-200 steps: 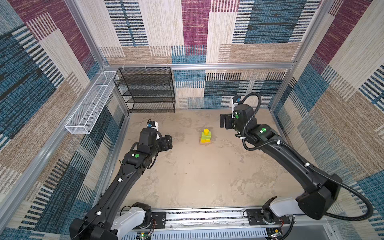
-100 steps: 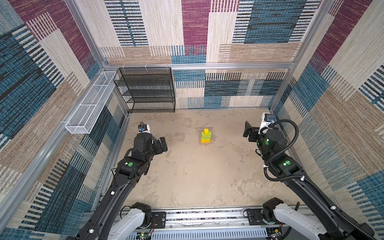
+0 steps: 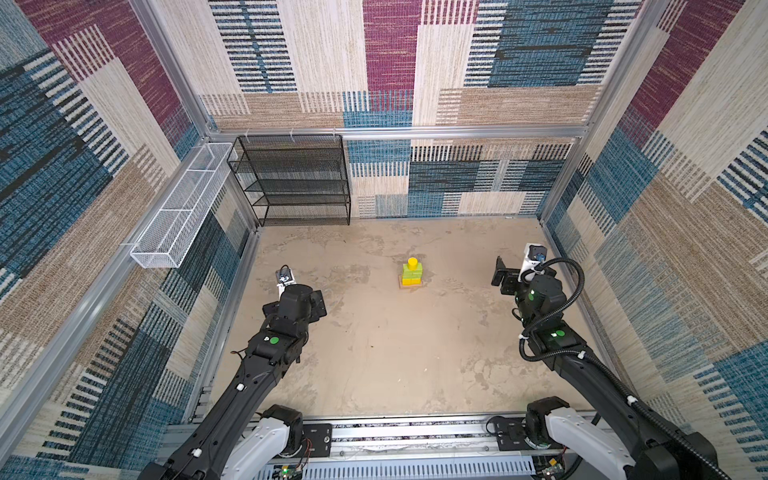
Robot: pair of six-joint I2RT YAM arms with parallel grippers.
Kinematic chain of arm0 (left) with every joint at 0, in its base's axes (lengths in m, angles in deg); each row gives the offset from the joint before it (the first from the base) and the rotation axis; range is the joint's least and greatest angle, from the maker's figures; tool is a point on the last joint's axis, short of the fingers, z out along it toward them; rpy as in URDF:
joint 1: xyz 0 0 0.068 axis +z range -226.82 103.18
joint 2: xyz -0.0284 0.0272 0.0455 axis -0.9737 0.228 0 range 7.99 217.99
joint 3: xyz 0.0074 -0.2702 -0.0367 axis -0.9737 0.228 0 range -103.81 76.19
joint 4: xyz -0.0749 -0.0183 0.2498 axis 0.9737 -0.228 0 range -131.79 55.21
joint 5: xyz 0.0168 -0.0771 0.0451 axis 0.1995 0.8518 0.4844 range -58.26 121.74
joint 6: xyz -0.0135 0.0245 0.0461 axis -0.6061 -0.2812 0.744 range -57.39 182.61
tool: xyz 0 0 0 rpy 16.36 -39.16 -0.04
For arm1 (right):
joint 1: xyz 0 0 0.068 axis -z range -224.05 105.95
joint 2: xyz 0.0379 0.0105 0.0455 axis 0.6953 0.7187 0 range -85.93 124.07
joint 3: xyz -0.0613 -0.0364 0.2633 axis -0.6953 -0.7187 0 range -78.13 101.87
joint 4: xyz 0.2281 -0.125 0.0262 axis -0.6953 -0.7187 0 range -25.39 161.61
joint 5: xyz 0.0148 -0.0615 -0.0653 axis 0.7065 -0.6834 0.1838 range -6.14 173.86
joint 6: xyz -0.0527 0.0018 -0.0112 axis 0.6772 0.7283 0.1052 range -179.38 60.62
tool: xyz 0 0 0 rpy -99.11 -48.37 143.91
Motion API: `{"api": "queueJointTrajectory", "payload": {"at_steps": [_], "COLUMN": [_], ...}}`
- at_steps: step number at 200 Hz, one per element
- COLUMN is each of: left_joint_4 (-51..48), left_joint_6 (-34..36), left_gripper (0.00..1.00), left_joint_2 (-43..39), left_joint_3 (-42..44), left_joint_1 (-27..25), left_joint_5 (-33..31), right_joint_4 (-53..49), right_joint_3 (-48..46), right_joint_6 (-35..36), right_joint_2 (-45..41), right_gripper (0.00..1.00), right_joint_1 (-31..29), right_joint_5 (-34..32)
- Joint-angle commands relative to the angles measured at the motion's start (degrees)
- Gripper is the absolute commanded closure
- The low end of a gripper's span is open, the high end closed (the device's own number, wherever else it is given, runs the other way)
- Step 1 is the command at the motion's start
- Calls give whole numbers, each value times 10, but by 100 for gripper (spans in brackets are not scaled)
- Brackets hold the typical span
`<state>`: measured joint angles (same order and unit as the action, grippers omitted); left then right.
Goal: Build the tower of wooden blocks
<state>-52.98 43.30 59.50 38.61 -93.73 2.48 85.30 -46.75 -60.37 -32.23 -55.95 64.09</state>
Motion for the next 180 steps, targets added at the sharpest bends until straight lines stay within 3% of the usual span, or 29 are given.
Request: {"api": "queueJointTrajectory", "payload": {"at_steps": [1, 24, 60, 137, 180], "left_joint_4": [115, 206, 302, 505, 594], "left_joint_6": [54, 92, 140, 208, 247], "left_gripper": [1, 2, 1, 1, 1], "left_joint_2": [-7, -10, 9, 148, 211], "left_joint_3": [45, 101, 153, 204, 194], "left_joint_1": [1, 0, 1, 3, 6], "left_joint_5": [-40, -55, -59, -35, -2], "right_joint_4": [89, 117, 166, 402, 454], "right_joint_3": [-28, -43, -52, -145, -159], "right_joint_6": [-2, -8, -4, 22, 40], "right_joint_2": [2, 34, 108, 193, 215], "right_gripper": [1, 1, 1, 1, 1], "right_joint_1": [38, 85, 116, 121, 122], "right_joint_5": [50, 108, 143, 228, 247]}}
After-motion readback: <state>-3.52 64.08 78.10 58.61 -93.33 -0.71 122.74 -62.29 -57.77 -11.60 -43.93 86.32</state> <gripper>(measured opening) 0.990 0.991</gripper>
